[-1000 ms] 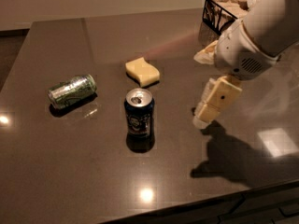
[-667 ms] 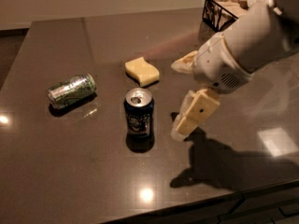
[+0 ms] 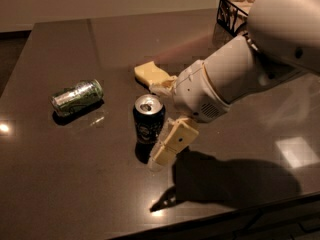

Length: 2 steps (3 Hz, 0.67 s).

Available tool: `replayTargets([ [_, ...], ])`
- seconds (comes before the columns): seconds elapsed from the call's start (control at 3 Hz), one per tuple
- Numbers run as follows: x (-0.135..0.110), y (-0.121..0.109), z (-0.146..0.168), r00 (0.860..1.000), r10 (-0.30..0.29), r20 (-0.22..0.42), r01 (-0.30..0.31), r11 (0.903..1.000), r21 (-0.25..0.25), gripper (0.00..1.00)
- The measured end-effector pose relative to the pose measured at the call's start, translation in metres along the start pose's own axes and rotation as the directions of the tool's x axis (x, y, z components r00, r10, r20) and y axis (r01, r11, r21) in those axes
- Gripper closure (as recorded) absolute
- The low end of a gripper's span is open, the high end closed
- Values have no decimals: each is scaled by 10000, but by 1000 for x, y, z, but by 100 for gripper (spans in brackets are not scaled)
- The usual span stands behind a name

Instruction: Knock pepsi can over

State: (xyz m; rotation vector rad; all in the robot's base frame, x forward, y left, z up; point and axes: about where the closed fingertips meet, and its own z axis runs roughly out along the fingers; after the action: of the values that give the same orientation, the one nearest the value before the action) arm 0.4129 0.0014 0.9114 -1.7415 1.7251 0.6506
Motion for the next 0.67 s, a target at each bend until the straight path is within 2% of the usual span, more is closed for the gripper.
replayTargets([
  [0.33,-2,-9,16,9987,179,469,-180,9998,22,0],
  [0.67,-6,-24,18,9937,477,1014,-493,9987,135,26],
])
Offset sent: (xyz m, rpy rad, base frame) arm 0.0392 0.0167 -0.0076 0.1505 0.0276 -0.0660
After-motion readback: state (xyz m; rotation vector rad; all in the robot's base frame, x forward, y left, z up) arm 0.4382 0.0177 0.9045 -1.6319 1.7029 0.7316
